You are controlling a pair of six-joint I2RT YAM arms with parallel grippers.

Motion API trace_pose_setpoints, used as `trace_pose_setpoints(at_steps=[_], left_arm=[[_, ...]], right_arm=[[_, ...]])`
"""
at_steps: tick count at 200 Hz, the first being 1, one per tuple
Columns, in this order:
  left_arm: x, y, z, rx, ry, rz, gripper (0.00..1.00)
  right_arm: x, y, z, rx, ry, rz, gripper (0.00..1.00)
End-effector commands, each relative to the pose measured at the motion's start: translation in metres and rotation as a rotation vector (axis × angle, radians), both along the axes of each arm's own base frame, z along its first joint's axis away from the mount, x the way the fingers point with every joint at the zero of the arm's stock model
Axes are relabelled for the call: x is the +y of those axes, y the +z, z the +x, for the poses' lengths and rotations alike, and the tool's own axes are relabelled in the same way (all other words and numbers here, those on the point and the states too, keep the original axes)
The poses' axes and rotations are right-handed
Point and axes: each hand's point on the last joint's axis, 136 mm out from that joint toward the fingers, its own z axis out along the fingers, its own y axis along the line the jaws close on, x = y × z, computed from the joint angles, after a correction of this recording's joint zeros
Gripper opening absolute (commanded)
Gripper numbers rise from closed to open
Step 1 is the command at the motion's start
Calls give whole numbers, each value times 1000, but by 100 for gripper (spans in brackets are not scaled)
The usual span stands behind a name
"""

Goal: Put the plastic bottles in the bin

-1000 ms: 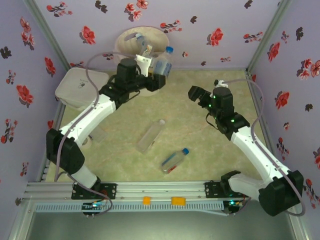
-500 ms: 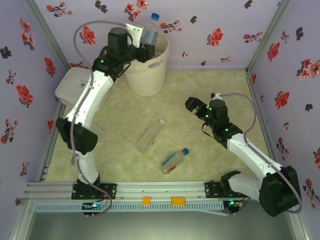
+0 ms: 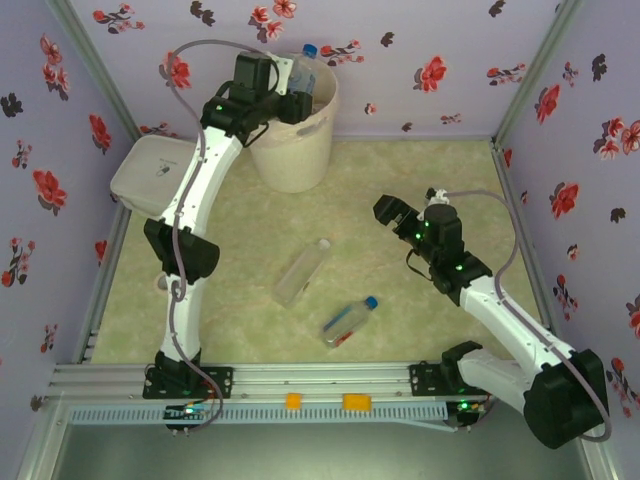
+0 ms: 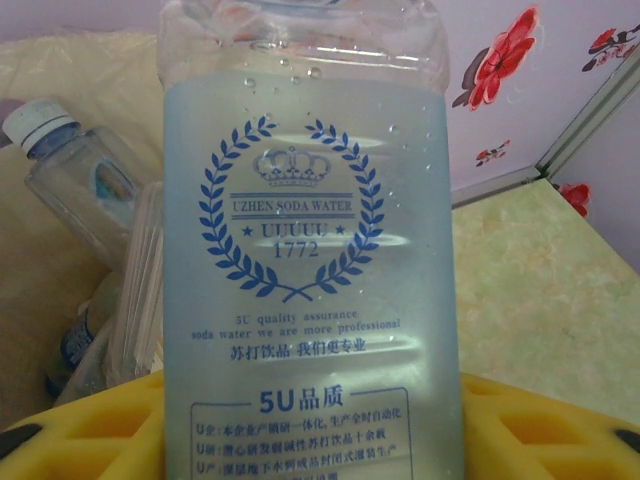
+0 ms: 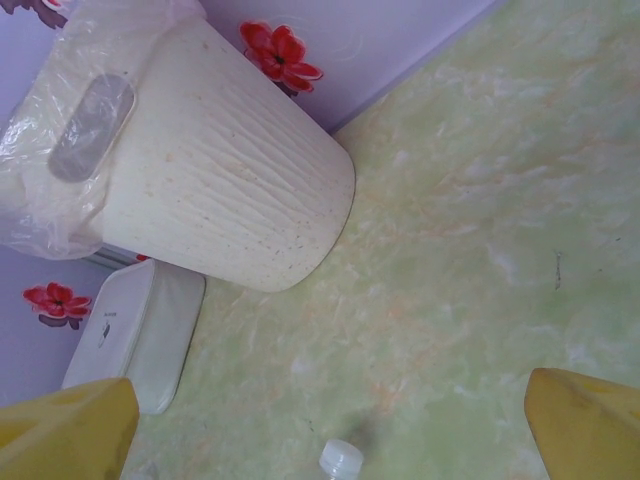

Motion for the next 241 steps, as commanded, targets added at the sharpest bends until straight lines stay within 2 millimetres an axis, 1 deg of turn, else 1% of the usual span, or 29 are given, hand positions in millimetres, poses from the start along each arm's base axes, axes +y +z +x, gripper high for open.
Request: trace_pose_setpoints(at_steps=[1, 6, 13, 23, 33, 40, 51, 76, 128, 157, 171, 192, 209, 230, 241], left_arm=[[-3, -1, 4, 13, 9, -37, 11], [-4, -1, 4, 14, 8, -40, 19], [-4, -1, 4, 16, 8, -39, 33], [-4, -3, 5, 17, 9, -36, 49], [-3, -2, 5, 15, 11, -36, 68], [-3, -1, 4, 15, 11, -39, 77], [-3, 1, 5, 8, 14, -40, 85], [-1, 8, 5, -11, 25, -44, 89], [3, 12, 7, -21, 38, -51, 89], [1, 21, 8, -45, 34, -83, 88], [-7, 31, 10, -73, 11, -135, 88], [-24, 47, 10, -95, -55, -257, 87], [-37, 56, 18, -116, -103, -385, 87], [-41, 60, 32, -113, -114, -510, 88], [-41, 55, 41, -99, -102, -549, 87]], right_arm=[[-1, 0, -3, -8, -8, -33, 100], [-1, -1, -3, -6, -9, -38, 100], [0, 0, -3, -6, -8, -43, 100], [0, -1, -3, -4, -9, -50, 100], [0, -1, -3, -2, -10, -57, 100], [0, -1, -3, -1, -9, -60, 100], [1, -1, -3, -1, -7, -65, 100], [3, -2, -3, 6, 1, -79, 100], [4, -3, -3, 10, -1, -97, 100], [3, -3, -2, 9, -3, -103, 100], [4, -3, -3, 11, 0, -105, 100], [4, -3, -2, 14, -2, -115, 100], [2, -5, -2, 18, -9, -126, 100], [0, -5, -2, 18, -17, -133, 100], [-1, -3, -2, 15, -24, -133, 100]])
